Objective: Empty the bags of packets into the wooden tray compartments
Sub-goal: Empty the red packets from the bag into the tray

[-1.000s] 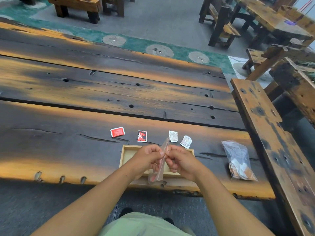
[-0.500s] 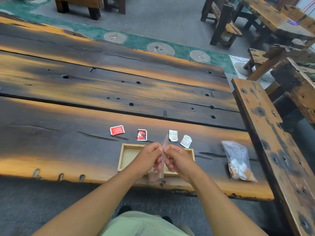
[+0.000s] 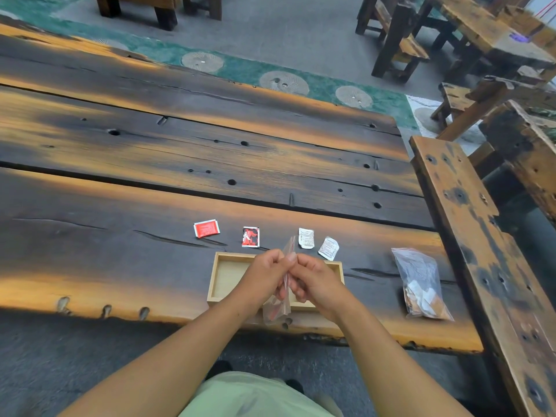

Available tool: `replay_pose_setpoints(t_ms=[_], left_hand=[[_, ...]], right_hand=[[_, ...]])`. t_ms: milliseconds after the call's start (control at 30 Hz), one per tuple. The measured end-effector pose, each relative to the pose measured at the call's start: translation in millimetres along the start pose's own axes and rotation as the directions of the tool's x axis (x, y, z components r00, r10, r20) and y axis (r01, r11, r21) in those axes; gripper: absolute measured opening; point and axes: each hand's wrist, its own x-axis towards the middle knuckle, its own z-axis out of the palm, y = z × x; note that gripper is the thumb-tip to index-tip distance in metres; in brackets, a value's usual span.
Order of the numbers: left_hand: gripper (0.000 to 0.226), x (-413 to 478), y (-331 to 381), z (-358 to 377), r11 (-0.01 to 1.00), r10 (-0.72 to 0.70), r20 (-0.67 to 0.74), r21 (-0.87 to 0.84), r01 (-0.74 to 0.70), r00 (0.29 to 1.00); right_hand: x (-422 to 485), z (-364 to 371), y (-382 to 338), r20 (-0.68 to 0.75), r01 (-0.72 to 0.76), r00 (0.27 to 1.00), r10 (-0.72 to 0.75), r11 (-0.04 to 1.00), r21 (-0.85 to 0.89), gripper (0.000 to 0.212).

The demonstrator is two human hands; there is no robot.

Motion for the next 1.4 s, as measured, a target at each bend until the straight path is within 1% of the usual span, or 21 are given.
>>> replay_pose_setpoints(t_ms=[67, 167, 267, 400, 533, 667, 800, 833, 900, 967, 1033, 1100, 1167, 1233, 1333, 1400], left_hand=[[0.033, 0, 0, 0, 0.999, -0.011, 0.002, -0.037, 0.011, 1.000], [0.034, -1, -2, 0, 0.995, -0.022, 0.003, -0.097, 0.022, 1.000], [0.035, 0, -4, 1, 0.986, -0.022, 0.004, -0.168, 0.022, 1.000], [0.036, 2, -6, 2, 0.972, -0.035, 0.030, -0.232, 0.041, 0.999], [0.033, 3, -8, 1, 0.954, -0.056, 0.052, -0.291, 0.068, 0.997], [0.031, 3, -14, -1, 0.925, -0.066, 0.069, -0.370, 0.086, 0.995], [0.028, 3, -18, 1, 0.877, -0.086, 0.071, -0.468, 0.110, 0.994], [0.028, 2, -17, 1, 0.861, -0.093, 0.073, -0.495, 0.117, 0.993], [0.027, 0, -15, 1, 0.822, -0.103, 0.069, -0.556, 0.124, 0.992], [0.026, -1, -12, 2, 0.831, -0.091, 0.067, -0.545, 0.113, 0.994], [0.027, -1, -14, 2, 0.866, -0.064, 0.067, -0.491, 0.089, 0.996], [0.030, 0, -15, 0, 0.885, -0.061, 0.068, -0.457, 0.085, 0.996], [0.035, -1, -14, -1, 0.896, -0.060, 0.059, -0.436, 0.080, 0.996], [0.035, -2, -11, -4, 0.903, -0.048, 0.059, -0.425, 0.068, 0.997], [0.031, -3, -10, -10, 0.915, -0.049, 0.037, -0.400, 0.059, 0.998], [0.033, -3, -10, -16, 0.921, -0.050, 0.027, -0.386, 0.057, 0.998]], right_hand=[[0, -1, 1, 0.011, -0.014, 1.000, 0.014, 1.000, 0.021, 0.026], [1, -1, 2, 0.013, -0.034, 0.999, 0.034, 0.998, 0.049, 0.026], [1, 1, -1, 0.010, -0.024, 1.000, 0.023, 0.996, 0.091, 0.028], [4, 3, 0, -0.027, -0.001, 1.000, 0.003, 0.998, 0.070, 0.031], [4, 4, 0, -0.023, 0.000, 1.000, 0.002, 0.997, 0.080, 0.028], [3, 4, -1, -0.004, -0.010, 1.000, 0.010, 0.995, 0.099, 0.026], [2, 7, -3, -0.024, -0.013, 1.000, 0.015, 0.998, 0.061, 0.027], [2, 7, -2, -0.029, -0.014, 0.999, 0.016, 0.997, 0.073, 0.028], [3, 6, -1, -0.036, 0.001, 0.999, 0.005, 0.988, 0.152, 0.029], [5, 4, 1, -0.029, 0.012, 1.000, -0.007, 0.986, 0.164, 0.027], [5, 3, 0, -0.012, 0.006, 1.000, -0.005, 0.996, 0.090, 0.029], [4, 5, -2, -0.011, -0.005, 1.000, 0.006, 0.998, 0.058, 0.030], [3, 7, -6, -0.030, -0.005, 1.000, 0.007, 0.998, 0.059, 0.026], [2, 9, -9, -0.057, 0.003, 0.998, 0.000, 0.998, 0.065, 0.024], [2, 11, -11, -0.092, 0.010, 0.996, -0.005, 0.998, 0.055, 0.026], [1, 10, -12, -0.115, 0.011, 0.993, -0.009, 1.000, 0.023, 0.029]])
